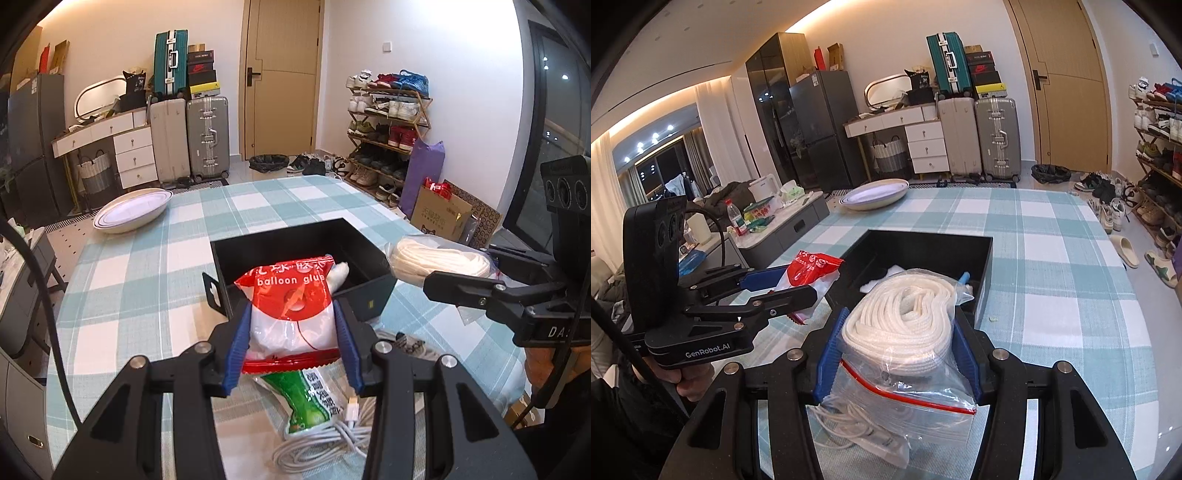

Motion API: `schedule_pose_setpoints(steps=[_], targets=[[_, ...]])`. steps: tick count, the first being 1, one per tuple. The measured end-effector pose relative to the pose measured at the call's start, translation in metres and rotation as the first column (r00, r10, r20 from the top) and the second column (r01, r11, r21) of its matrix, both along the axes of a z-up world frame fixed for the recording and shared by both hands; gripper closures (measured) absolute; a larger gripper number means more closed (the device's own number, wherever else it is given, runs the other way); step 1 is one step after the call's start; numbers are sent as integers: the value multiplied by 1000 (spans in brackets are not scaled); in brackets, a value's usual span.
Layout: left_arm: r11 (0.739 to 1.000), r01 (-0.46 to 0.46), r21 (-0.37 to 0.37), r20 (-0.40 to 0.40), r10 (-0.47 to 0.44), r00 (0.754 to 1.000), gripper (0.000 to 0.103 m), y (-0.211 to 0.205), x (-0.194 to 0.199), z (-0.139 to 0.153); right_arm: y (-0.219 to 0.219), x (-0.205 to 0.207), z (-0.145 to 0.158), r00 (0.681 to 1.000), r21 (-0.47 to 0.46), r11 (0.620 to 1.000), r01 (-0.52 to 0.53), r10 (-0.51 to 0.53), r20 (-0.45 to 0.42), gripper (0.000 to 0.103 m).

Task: Organize soft objects
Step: 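Lower rope bag and red packet into the black box and open both tools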

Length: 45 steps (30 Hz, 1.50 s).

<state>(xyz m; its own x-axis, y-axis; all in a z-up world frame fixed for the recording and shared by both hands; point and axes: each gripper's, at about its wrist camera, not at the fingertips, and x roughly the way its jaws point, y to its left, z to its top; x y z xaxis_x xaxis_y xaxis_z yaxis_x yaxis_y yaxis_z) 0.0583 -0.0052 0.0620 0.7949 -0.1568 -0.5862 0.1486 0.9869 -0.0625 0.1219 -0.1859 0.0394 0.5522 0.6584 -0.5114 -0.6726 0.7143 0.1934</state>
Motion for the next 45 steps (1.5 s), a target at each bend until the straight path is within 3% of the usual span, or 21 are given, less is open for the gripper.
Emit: schedule_pose_setpoints(steps=[10, 38, 40, 42, 43, 45], targets=[[1000, -15, -18, 4, 16, 1000, 60, 4, 26, 5, 18, 20, 0, 1000, -7, 1000, -10, 10, 13, 48], [998, -48, 37, -73, 51, 996, 59, 1, 96, -32, 52, 95, -26, 1000, -118, 993, 23, -21, 17, 48], [998, -39, 41, -83, 42, 996, 58, 0, 97, -33, 52, 97, -27, 1000, -112, 993, 25, -23, 17, 44], [999, -34, 41, -79, 37, 996, 50, -1, 95, -31, 48, 96, -25, 999, -100, 994, 39, -36, 25, 34], [999, -36, 41, -71, 39, 997, 36, -1, 92, -29, 44, 95, -23, 999, -91, 995, 46, -43, 30, 30], [999, -35, 36, -49, 37, 998, 26, -1, 85, -24, 38, 90, -18, 998, -82, 995, 55, -52, 45, 25]])
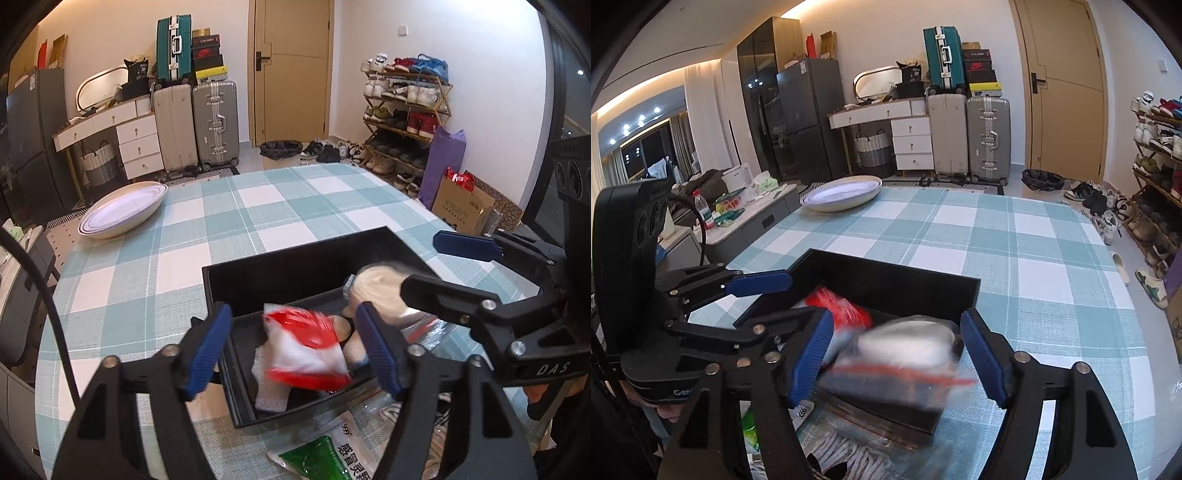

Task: Organize soft objects
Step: 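Lower rope bag and red packet into the black box and open both tools, then withdraw the right tool and move it to the adidas lace bag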

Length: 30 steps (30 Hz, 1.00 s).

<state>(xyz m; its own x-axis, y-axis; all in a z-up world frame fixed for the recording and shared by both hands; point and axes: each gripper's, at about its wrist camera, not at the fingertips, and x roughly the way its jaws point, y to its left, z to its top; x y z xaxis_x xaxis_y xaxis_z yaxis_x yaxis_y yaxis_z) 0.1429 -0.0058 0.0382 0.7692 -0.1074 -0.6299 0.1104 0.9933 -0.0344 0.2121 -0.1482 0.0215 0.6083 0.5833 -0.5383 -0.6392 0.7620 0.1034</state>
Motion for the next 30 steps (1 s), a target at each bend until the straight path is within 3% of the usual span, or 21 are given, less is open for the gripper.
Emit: schedule_pose_setpoints(steps=[2, 6, 10, 16, 20, 30], targets=[[1000, -1, 2, 20, 1, 1000, 9, 1, -8, 4, -9, -8, 6, 1000, 14, 1000, 9, -9, 18, 13], [1000, -15, -10, 47, 15, 999, 0, 5, -27, 10, -25, -21, 12, 1000, 36, 999, 15, -14, -11, 4], [999, -39, -24, 63, 40, 997, 0, 13, -47, 13, -41, -35, 16, 998, 75, 997, 21, -17, -52, 1], [998, -57, -16, 81, 58, 995, 0, 18, -72, 12, -50, -59, 18, 999, 76, 997, 32, -29, -43, 1], [997, -75, -10, 112, 76, 991, 0, 20, -86, 9, -49, -74, 14, 999, 36, 999, 6, -4, -54, 1], [998, -67, -13, 87, 68, 994, 0, 23, -103, 2, -44, -96, -4, 997, -23, 999, -25, 23, -77, 1]])
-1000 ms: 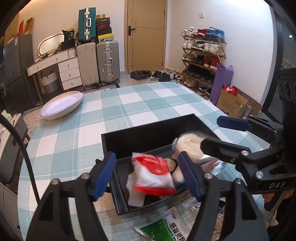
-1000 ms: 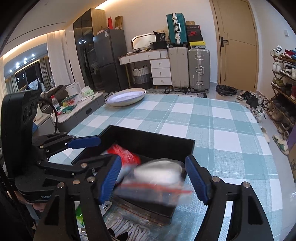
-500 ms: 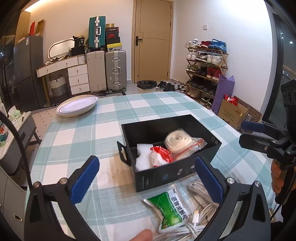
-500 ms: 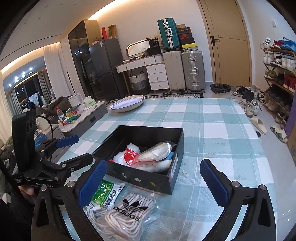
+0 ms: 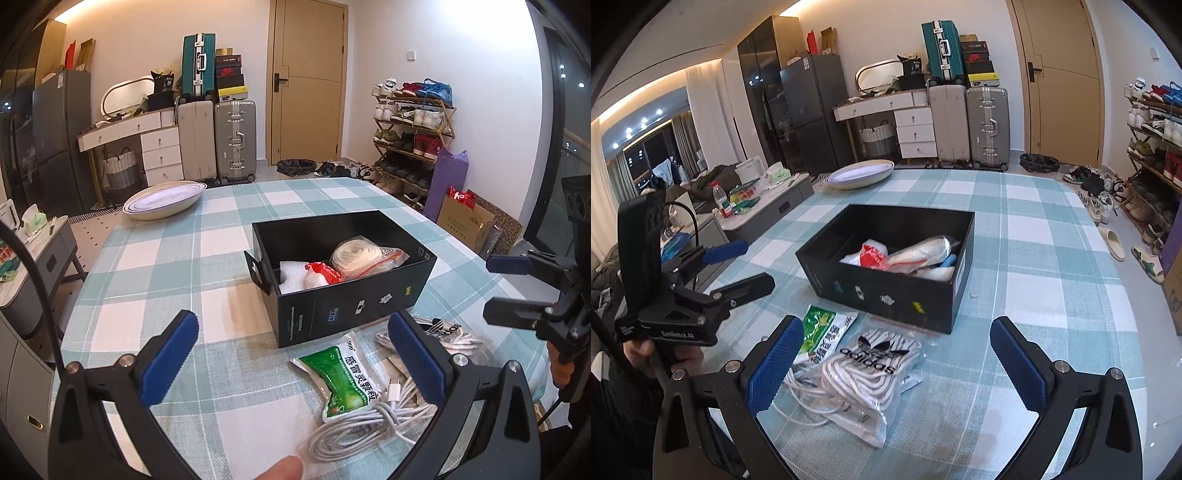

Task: Organize soft objects
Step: 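Withdraw the right tool and move it to the adidas lace bag, then grasp the clear adidas bag of white laces with the right tool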

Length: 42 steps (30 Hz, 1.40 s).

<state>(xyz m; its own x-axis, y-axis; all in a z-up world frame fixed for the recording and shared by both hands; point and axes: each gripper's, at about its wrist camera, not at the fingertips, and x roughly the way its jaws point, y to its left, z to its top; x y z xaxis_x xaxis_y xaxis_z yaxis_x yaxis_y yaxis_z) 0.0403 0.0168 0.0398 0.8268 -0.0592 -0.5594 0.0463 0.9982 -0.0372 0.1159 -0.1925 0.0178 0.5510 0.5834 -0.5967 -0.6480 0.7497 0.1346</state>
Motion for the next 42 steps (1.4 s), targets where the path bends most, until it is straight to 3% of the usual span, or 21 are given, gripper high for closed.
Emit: schedule_pose_setpoints(steps=[9, 17, 28, 42], targets=[[1000, 23, 2, -21, -23, 1000, 0, 0, 2, -5, 14, -4, -14, 999, -74, 996, -46, 45, -10, 1], [999, 27, 38, -23, -26, 999, 0, -4, 2, -8, 25, 3, -32, 996, -108, 993, -51, 43, -77, 1], [999, 37, 36, -44, -36, 998, 0, -6, 4, -12, 32, 0, -38, 991, -104, 990, -95, 84, -109, 1], [998, 44, 43, -62, -41, 997, 0, -9, 6, -17, 21, 15, -51, 981, -122, 990, -74, 50, -186, 1]])
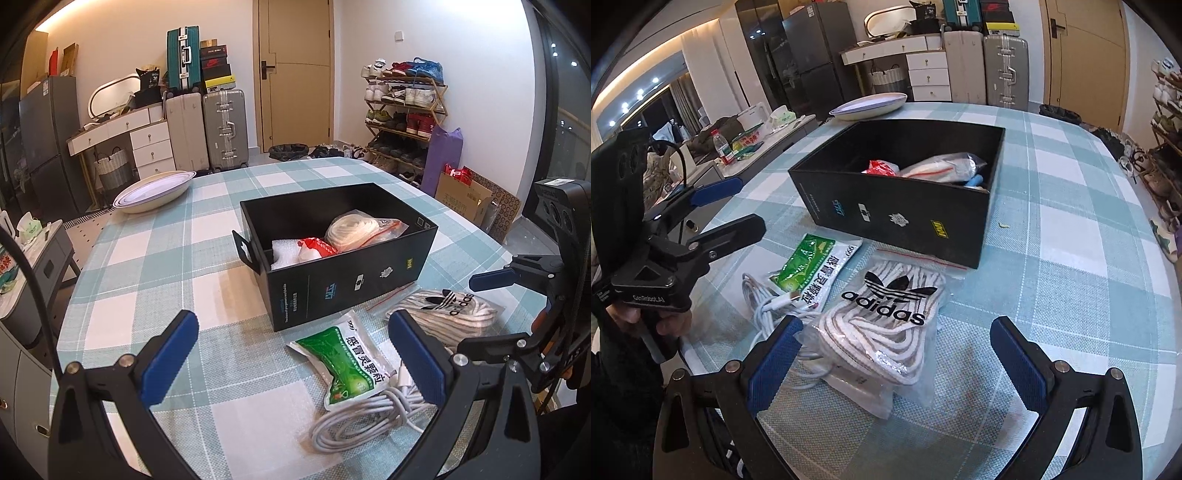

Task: Organize soft objects
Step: 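Grasp the clear adidas bag of white laces with the right tool, then lift the adidas bag with the right tool while the left tool grasps the white cable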

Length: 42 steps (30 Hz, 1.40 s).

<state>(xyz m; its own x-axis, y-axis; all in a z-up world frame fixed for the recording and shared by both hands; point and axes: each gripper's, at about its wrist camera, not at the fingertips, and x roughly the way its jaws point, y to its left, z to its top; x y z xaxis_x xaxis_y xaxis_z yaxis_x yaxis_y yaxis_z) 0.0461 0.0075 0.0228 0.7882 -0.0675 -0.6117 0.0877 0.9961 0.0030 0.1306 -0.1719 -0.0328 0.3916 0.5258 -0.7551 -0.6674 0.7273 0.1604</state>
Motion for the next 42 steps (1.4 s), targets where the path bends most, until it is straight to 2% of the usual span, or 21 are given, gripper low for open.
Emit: schedule_pose_setpoints(steps=[7, 9, 12, 14, 16, 19, 28, 33, 38, 42], targets=[[1000, 5, -1, -11, -5, 1000, 0, -1, 1, -2, 0, 3, -5, 1000, 24, 1000, 8, -7, -26, 2], [1000, 8, 1, -12, -8, 1000, 0, -1, 1, -3, 0, 4, -6, 999, 32, 999, 8, -7, -32, 6], [1000, 9, 2, -16, -9, 1000, 0, -2, 2, -4, 0, 6, -8, 999, 43, 999, 0, 2, -45, 19], [1000, 9, 1, -19, -9, 1000, 0, -1, 2, -5, 0, 5, -8, 998, 54, 998, -16, 19, -55, 35], [1000, 10, 0, -19, -10, 1000, 0, -1, 3, -5, 0, 4, -7, 999, 51, 999, -19, 22, -50, 37], [1000, 10, 1, -21, -10, 1000, 0, -1, 3, -6, -1, 4, -6, 999, 51, 999, -13, 15, -46, 47], [1000, 16, -9, -36, -16, 999, 0, 0, 3, -9, -5, 1, 0, 1000, 44, 999, -19, 19, 4, 55], [999, 40, -28, -85, -43, 995, 0, -3, 7, -17, -8, -7, 14, 998, 53, 998, -39, 37, 42, 55], [991, 133, -33, -117, -136, 984, 0, -11, 3, -18, -15, -15, 32, 994, 100, 993, -61, 52, 95, 55], [975, 222, 10, -156, -217, 964, 0, -25, -4, -20, -19, -18, 41, 991, 128, 990, -64, 48, 121, 55]])
